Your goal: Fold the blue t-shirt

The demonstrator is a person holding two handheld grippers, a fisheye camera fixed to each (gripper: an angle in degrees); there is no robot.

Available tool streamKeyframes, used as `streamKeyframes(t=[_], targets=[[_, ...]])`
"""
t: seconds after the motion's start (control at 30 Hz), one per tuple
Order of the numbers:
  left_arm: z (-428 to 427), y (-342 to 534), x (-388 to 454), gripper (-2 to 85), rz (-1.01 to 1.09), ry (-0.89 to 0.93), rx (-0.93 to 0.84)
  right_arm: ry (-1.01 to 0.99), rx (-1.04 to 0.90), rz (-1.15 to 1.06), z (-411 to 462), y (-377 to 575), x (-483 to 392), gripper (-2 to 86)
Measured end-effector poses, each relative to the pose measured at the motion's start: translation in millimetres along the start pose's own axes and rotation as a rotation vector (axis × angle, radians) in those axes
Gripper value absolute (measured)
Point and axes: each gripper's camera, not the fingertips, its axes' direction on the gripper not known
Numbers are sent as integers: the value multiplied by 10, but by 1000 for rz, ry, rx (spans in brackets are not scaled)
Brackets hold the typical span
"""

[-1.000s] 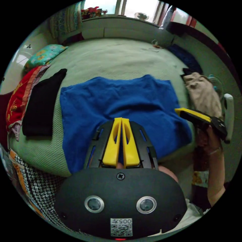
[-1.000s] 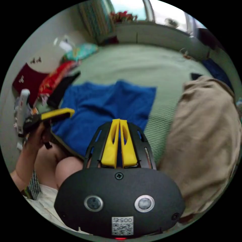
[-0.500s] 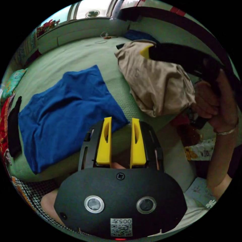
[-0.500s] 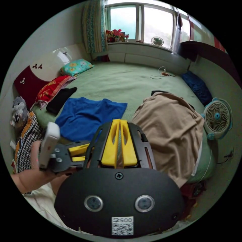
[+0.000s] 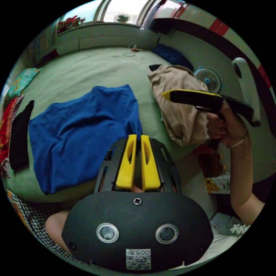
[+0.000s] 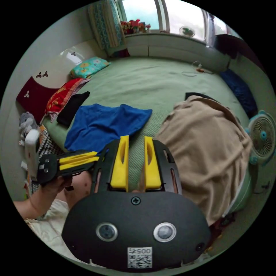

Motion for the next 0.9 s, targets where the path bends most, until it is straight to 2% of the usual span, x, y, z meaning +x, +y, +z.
streamKeyframes(t=[0.27,0.47,0.57,0.73,0.9], targets=[[-341,278,-272,36,-28,15,40,-152,-222,96,687,-1002,130,80],[-520,447,-400,37,-29,46,62,-208,-309,196,1049,-1253,210,95],[-615,518,-496,38,-40,61,66,-172,-327,210,1166,-1293,198,97],[-811,655,-658,36,-41,90,70,-246,-330,303,1387,-1368,242,88],[-1008,778,-814,35,-36,102,71,-174,-207,313,1489,-1504,128,48]])
